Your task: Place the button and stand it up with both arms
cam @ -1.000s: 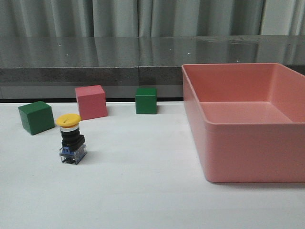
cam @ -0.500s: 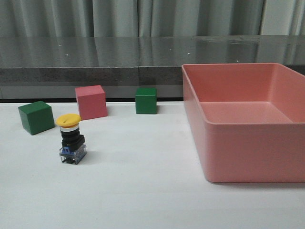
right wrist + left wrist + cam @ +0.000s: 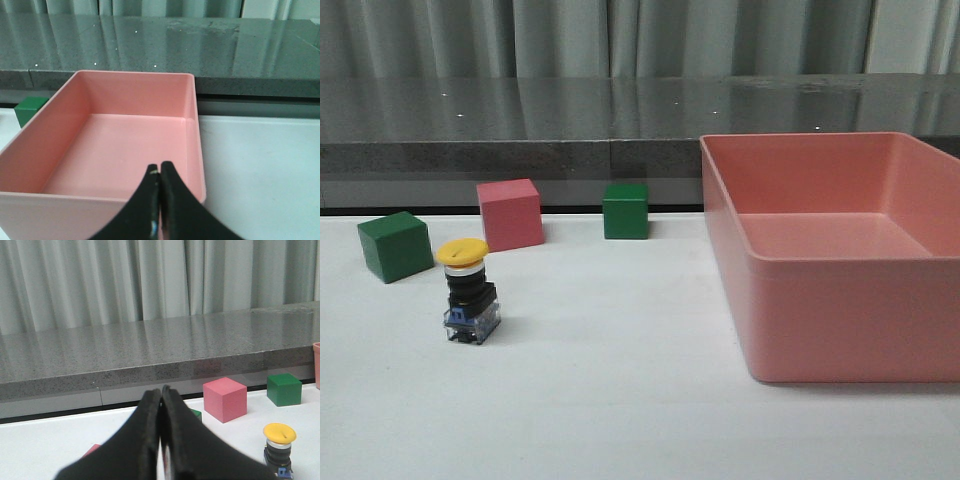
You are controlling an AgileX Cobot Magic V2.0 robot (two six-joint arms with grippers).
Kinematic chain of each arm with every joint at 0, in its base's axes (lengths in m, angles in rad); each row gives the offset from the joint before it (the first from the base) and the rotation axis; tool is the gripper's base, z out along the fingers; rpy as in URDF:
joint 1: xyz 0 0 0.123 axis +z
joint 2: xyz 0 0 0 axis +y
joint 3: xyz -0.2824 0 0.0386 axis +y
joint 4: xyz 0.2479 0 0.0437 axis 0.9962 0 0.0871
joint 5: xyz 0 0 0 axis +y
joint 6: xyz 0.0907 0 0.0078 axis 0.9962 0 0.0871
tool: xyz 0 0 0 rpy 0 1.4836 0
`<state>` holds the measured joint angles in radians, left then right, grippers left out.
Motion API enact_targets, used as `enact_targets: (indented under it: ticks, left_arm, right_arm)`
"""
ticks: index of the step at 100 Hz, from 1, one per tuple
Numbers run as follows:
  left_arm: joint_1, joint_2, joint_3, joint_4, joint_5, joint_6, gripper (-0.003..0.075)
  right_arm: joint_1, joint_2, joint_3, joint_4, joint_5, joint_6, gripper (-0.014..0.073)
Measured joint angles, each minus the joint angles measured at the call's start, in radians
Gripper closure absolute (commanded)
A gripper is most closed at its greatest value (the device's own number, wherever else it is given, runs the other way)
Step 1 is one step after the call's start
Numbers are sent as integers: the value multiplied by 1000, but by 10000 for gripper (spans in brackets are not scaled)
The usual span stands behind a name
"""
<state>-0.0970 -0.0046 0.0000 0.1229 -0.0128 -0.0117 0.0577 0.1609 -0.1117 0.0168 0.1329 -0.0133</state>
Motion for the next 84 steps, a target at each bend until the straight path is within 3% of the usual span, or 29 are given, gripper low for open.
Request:
enact_targets:
  ticks: [16,84]
  left_arm:
    - [0,0,0,0,0,0,740]
    - [0,0,0,0,-1,0,740]
  right_arm:
    - [0,-161,97,-17,-7,43,655]
    - [0,-171,139,-17,4,50,655]
